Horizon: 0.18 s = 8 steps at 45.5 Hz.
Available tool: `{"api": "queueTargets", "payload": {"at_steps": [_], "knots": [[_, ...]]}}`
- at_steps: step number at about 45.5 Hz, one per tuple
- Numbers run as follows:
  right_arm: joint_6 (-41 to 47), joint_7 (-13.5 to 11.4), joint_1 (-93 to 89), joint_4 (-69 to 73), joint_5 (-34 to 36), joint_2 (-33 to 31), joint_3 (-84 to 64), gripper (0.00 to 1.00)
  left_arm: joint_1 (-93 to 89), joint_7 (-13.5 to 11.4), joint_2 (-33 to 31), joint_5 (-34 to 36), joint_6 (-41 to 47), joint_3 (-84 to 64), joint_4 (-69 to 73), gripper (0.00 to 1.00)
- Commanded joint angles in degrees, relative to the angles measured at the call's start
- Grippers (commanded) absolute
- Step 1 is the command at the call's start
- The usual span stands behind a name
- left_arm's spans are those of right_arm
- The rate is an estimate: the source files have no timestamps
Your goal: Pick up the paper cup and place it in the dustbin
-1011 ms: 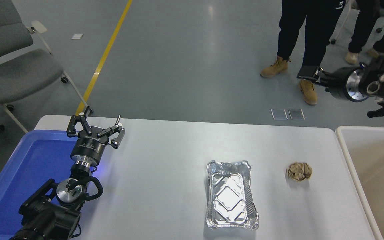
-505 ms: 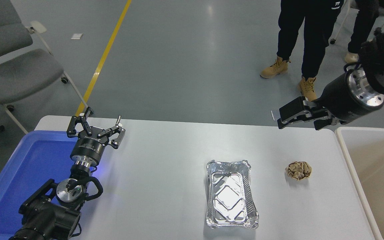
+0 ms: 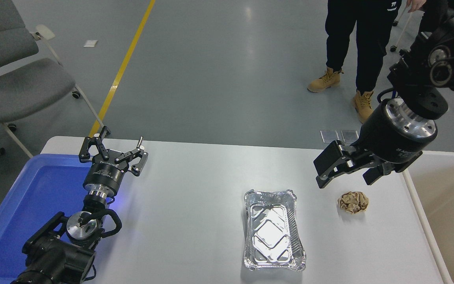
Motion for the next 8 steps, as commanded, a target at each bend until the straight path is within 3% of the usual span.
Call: {"api": "queueTargets", "payload": {"at_steps": [1,8], "knots": [[0.73,0.84,-0.10,-0.79,6.43,2.04,-3.00,1.00,0.00,0.00,0.00,0.00,0.04,-0.01,0.00,0.99],[0.73,1.01,-0.10,-0.79,6.51,2.04,-3.97,1.00,0.00,0.00,0.00,0.00,0.04,-0.01,0.00,0.99]]}}
